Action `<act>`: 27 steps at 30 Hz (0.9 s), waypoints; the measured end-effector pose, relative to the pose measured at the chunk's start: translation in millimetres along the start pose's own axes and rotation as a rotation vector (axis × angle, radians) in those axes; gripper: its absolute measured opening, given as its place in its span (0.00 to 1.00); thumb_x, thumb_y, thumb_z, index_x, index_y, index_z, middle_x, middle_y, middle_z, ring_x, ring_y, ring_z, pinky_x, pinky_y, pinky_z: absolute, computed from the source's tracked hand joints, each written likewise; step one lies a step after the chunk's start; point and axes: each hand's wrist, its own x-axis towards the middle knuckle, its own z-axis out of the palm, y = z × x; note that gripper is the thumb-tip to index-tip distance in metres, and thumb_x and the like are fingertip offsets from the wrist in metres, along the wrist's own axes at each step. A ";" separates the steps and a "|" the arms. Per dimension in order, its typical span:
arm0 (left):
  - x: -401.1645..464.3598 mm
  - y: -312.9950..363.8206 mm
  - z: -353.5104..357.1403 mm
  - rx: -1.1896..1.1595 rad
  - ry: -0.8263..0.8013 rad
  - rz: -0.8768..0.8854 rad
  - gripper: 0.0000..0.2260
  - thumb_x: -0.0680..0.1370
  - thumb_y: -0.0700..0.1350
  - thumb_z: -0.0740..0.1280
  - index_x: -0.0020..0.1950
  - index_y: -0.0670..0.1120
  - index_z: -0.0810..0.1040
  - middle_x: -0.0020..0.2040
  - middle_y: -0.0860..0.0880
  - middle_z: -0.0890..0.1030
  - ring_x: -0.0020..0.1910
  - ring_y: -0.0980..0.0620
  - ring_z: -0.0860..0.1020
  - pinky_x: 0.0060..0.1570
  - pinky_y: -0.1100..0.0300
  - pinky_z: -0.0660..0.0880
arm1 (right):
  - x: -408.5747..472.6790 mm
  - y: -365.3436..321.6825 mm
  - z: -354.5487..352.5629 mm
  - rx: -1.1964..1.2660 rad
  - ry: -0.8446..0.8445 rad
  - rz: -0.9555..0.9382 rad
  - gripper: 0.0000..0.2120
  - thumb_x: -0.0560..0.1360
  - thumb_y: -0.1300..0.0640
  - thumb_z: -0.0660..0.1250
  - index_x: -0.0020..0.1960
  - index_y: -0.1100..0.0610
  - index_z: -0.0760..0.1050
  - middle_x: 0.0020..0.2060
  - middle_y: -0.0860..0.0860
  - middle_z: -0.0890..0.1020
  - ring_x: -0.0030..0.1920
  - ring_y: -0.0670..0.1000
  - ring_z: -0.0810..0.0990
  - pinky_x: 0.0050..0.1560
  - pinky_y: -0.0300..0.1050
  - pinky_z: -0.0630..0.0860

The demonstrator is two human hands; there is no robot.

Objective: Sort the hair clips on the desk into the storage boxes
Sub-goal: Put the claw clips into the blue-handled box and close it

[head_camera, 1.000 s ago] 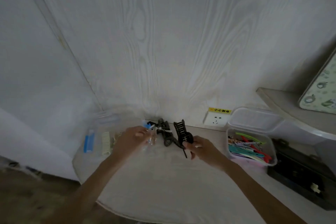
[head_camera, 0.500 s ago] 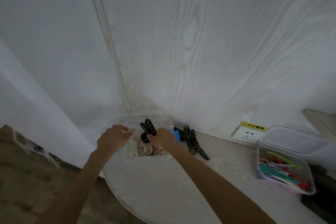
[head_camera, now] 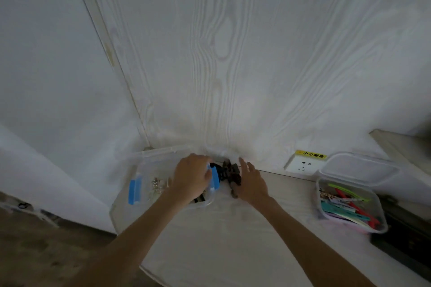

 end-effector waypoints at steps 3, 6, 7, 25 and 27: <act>19.0 20.0 26.5 0.242 -0.128 0.135 0.17 0.79 0.46 0.58 0.67 0.44 0.70 0.64 0.46 0.74 0.66 0.47 0.68 0.69 0.54 0.57 | 5.6 17.2 16.7 -0.198 -0.116 -0.174 0.40 0.74 0.51 0.63 0.76 0.46 0.40 0.76 0.50 0.45 0.71 0.58 0.62 0.62 0.53 0.69; 30.8 29.2 41.9 0.561 -0.322 0.170 0.26 0.79 0.50 0.58 0.74 0.41 0.58 0.72 0.44 0.64 0.74 0.45 0.57 0.74 0.47 0.40 | -4.9 25.3 30.3 -0.177 -0.081 -0.214 0.38 0.74 0.52 0.62 0.75 0.44 0.43 0.75 0.49 0.55 0.63 0.58 0.70 0.56 0.51 0.73; 35.3 34.5 46.1 0.653 -0.368 0.170 0.26 0.79 0.51 0.58 0.74 0.41 0.58 0.72 0.44 0.65 0.74 0.44 0.57 0.74 0.46 0.39 | -9.5 30.4 31.8 -0.151 -0.035 -0.197 0.36 0.74 0.50 0.62 0.75 0.45 0.46 0.73 0.50 0.60 0.62 0.57 0.72 0.56 0.50 0.73; -15.2 46.9 -2.1 -0.262 0.069 -0.089 0.11 0.80 0.46 0.60 0.59 0.54 0.76 0.50 0.53 0.83 0.46 0.53 0.81 0.41 0.63 0.71 | -40.5 72.3 -19.2 0.466 0.220 0.055 0.04 0.73 0.56 0.68 0.46 0.51 0.73 0.42 0.46 0.79 0.45 0.47 0.78 0.42 0.30 0.71; -30.3 22.7 -19.2 -0.392 0.139 -0.193 0.10 0.79 0.44 0.62 0.58 0.52 0.78 0.49 0.53 0.83 0.44 0.55 0.79 0.42 0.62 0.72 | -40.1 53.8 -31.6 0.581 0.235 0.047 0.05 0.73 0.57 0.69 0.46 0.52 0.73 0.42 0.47 0.79 0.44 0.47 0.77 0.39 0.28 0.68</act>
